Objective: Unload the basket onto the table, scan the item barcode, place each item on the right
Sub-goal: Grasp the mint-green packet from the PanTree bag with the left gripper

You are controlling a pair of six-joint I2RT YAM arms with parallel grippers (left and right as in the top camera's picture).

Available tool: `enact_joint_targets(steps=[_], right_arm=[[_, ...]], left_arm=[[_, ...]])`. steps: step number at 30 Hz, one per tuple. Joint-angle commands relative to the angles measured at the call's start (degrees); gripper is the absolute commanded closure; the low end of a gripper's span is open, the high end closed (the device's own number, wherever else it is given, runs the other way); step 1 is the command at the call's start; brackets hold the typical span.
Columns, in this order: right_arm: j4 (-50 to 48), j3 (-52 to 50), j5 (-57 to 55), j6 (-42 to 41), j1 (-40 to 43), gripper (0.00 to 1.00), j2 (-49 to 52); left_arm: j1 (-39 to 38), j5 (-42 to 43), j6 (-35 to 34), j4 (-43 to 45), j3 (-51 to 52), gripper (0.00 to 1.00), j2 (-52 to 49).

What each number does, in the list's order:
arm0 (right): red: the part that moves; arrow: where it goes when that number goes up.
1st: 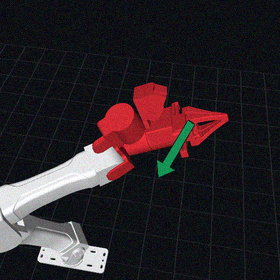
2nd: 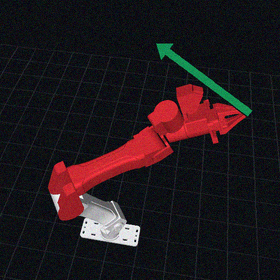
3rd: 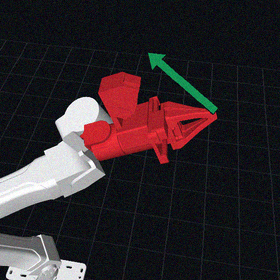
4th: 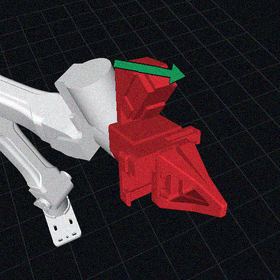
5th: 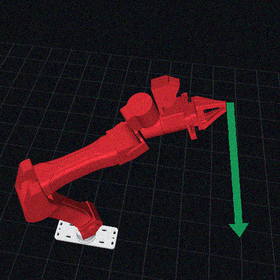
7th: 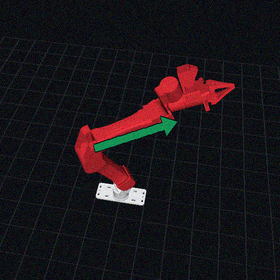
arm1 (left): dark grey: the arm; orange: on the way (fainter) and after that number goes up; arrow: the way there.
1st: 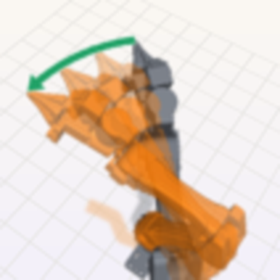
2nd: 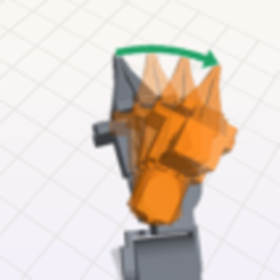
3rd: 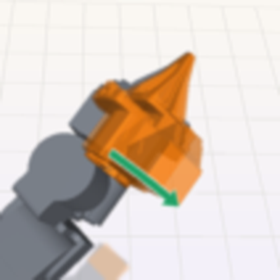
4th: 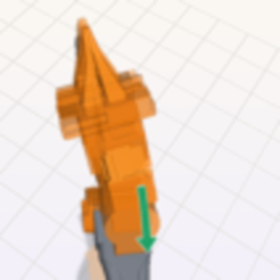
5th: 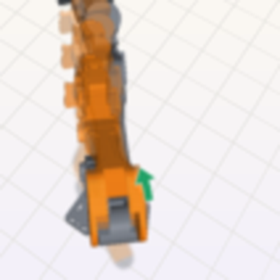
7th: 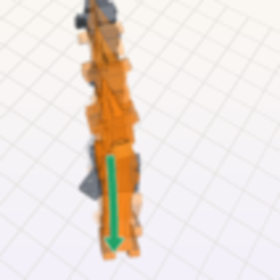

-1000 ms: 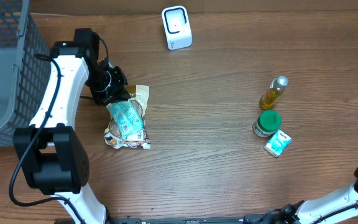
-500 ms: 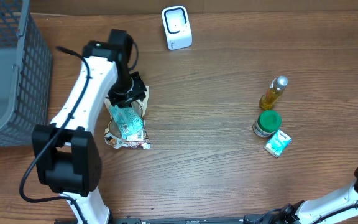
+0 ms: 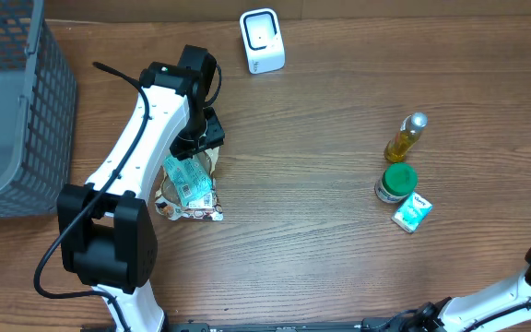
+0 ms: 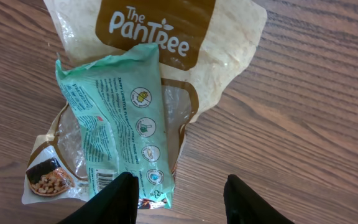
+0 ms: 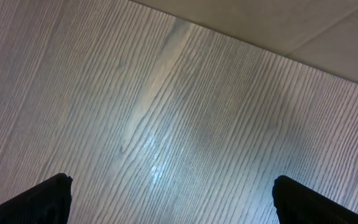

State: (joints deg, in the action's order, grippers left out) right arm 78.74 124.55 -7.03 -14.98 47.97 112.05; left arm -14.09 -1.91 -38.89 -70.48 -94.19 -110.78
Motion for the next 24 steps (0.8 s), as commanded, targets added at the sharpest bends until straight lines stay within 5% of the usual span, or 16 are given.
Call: enact_joint_targets(steps=[1, 24], right_arm=[[-0.20, 0.55, -0.37, 0.00, 0.04, 0.00, -0.81], [-0.20, 0.55, -0.37, 0.00, 0.04, 0.00, -0.81]], left_arm=[[-0.37, -1.66, -1.44, 0.02, 0.37, 0.53, -1.73], [-1.07, -4.26, -1.40, -1.73, 0.39, 0.45, -8.28]])
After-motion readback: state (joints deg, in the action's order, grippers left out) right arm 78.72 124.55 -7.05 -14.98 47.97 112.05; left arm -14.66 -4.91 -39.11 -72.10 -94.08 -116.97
